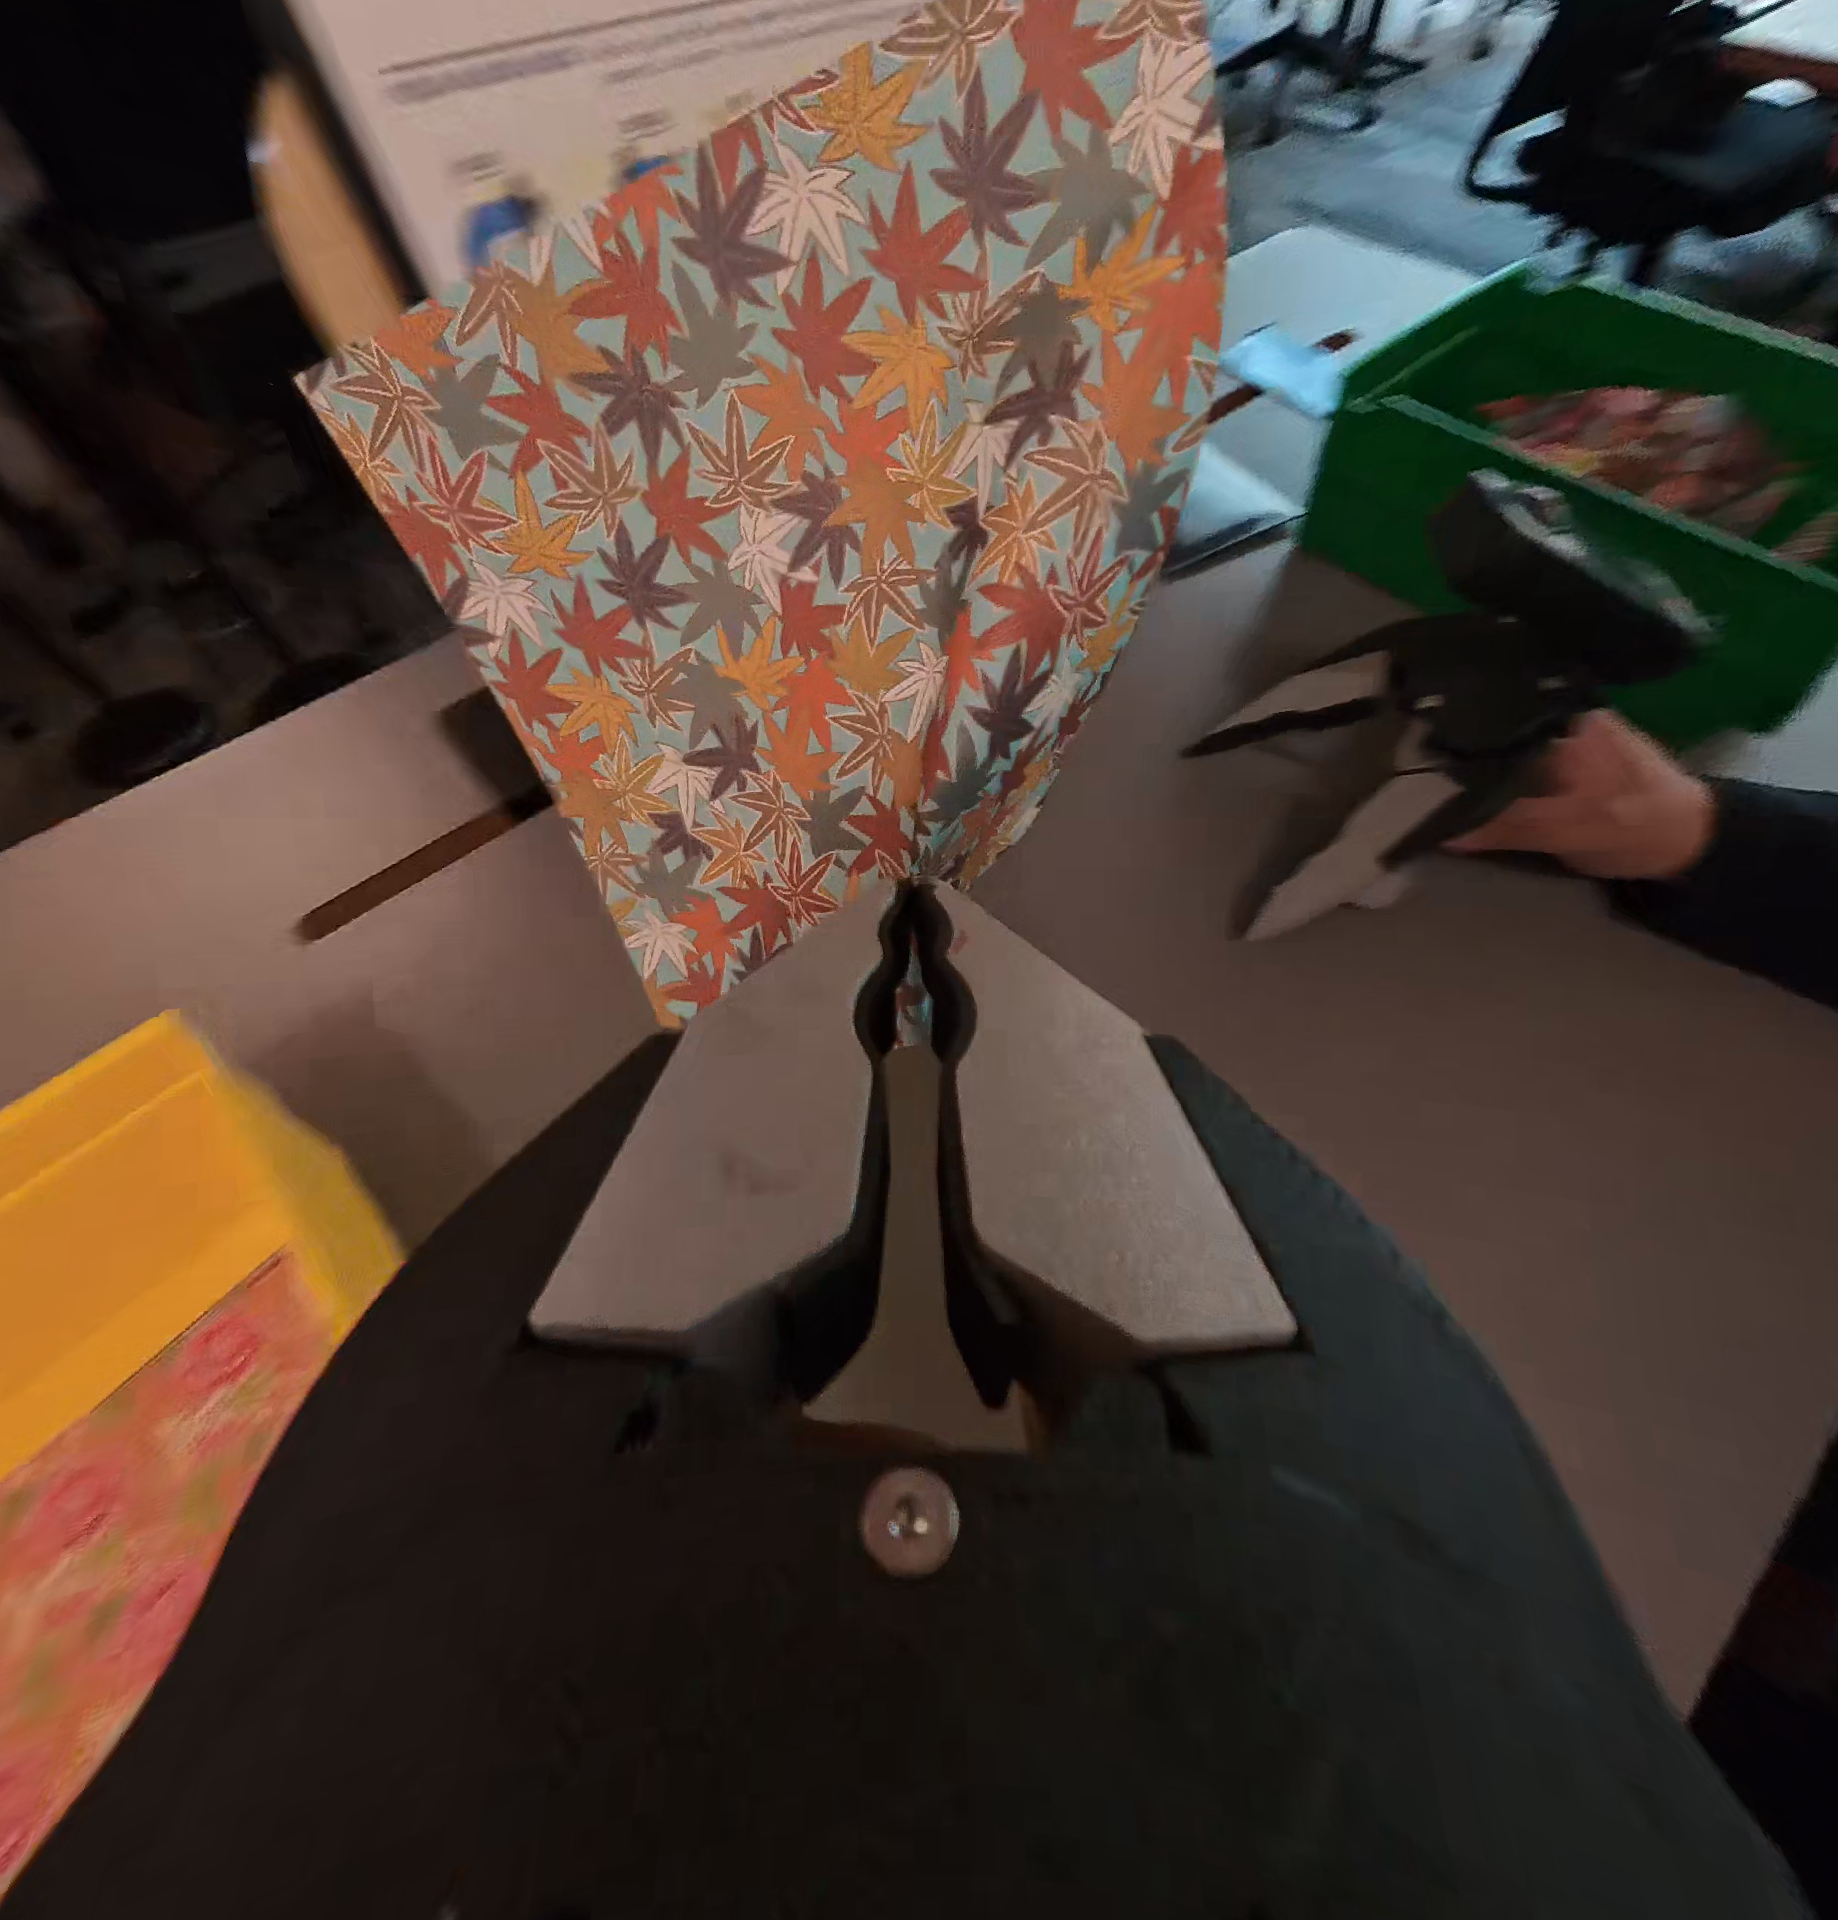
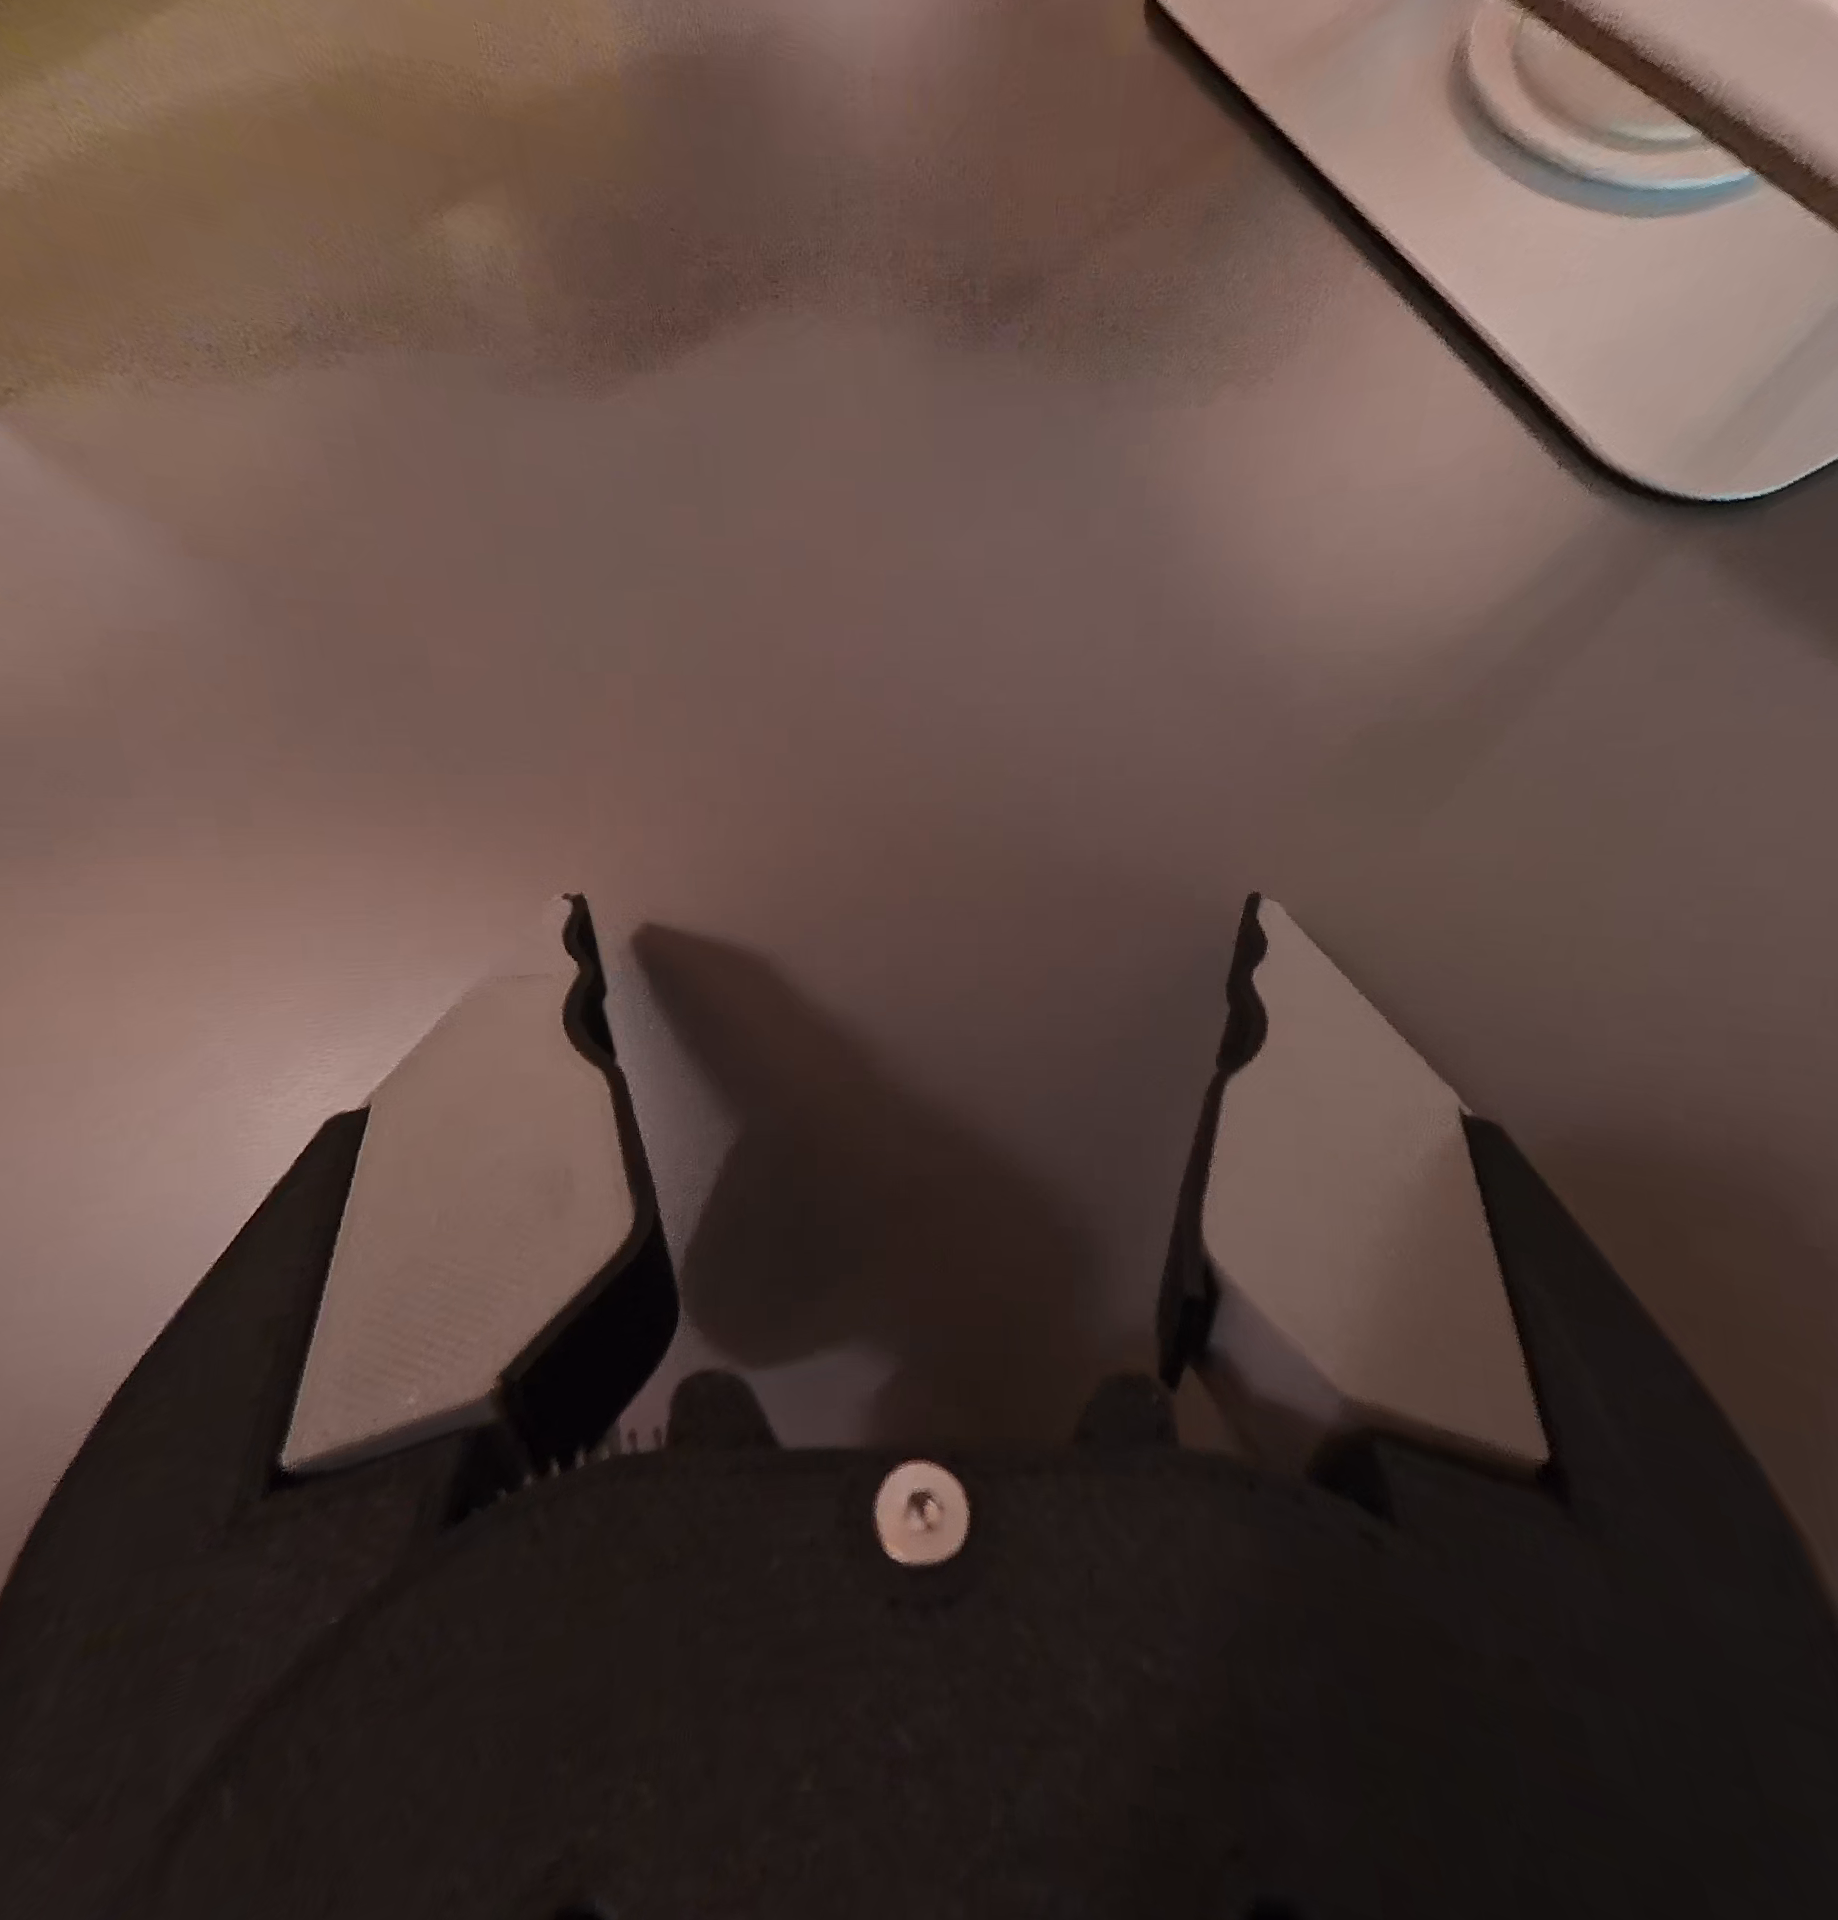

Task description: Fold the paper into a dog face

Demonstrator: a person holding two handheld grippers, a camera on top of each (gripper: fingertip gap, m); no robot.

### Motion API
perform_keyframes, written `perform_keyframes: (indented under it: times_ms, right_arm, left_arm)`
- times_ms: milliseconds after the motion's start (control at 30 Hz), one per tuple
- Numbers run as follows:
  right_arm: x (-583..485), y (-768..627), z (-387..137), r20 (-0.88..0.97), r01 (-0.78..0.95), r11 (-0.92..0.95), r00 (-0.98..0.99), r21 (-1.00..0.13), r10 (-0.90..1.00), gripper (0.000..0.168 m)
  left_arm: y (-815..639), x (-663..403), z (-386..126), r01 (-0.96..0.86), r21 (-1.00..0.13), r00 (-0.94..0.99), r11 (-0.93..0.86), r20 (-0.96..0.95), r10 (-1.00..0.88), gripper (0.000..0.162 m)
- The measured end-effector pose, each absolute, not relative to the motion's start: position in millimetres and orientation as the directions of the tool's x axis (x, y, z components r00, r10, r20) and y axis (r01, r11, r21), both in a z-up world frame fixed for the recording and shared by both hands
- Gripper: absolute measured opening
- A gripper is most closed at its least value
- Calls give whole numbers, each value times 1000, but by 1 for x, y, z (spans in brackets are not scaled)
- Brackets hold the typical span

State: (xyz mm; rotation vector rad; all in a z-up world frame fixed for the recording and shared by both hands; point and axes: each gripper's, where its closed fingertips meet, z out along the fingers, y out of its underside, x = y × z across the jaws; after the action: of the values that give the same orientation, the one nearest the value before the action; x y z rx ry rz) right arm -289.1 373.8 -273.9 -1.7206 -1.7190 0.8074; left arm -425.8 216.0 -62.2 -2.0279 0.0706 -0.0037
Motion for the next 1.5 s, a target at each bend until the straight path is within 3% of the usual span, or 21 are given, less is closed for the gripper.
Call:
perform_keyframes:
  times_ms: [233,367,500,600,833,933,1033,1133,1233,1300,1367,1433,1500]
  right_arm:
    - [-288,384,-226,-72,455,-74,22,-887,997,123]
    - [-280,386,-184,-44,187,-41,-15,-981,999,122]
    - [-261,350,-152,80,-94,59,-248,-994,965,131]
    - [-255,340,-150,32,-103,-5,-352,-995,936,138]
    - [-238,323,-122,-259,-104,-423,-653,-900,711,149]
    - [-246,328,-125,-276,-106,-412,-591,-905,758,143]
    - [-256,339,-130,-306,-103,-392,-458,-914,835,113]
    - [-251,333,-123,-252,-141,-350,-460,-926,851,120]
    - [-241,320,-117,-214,-150,-336,-522,-930,825,154]
    - [-239,320,-113,-228,-157,-355,-523,-922,821,147]
    - [-237,320,-111,-229,-159,-360,-527,-919,818,130]
    - [-233,308,-111,-193,-150,-334,-576,-931,794,133]
    - [-230,299,-113,-161,-134,-304,-615,-943,772,119]
  left_arm:
    - [258,-268,-81,21,-986,798,-164,115,-591,1]
    - [263,-247,-88,243,-962,628,-127,256,-735,0]
    - [263,-256,-96,438,-895,502,-86,323,-802,0]
    - [260,-261,-102,444,-890,485,-103,336,-808,0]
    - [251,-259,-98,469,-872,439,-137,365,-821,0]
    - [252,-253,-103,468,-867,417,-170,387,-822,0]
    - [253,-250,-106,472,-860,400,-195,405,-822,0]
    - [252,-252,-105,488,-851,397,-195,415,-819,0]
    - [252,-255,-104,498,-847,407,-186,419,-812,0]
    - [252,-256,-103,505,-843,405,-186,421,-812,0]
    - [252,-254,-104,511,-837,389,-198,431,-814,0]
    - [253,-252,-107,517,-828,372,-217,446,-814,0]
    - [255,-249,-109,525,-818,354,-237,463,-813,0]
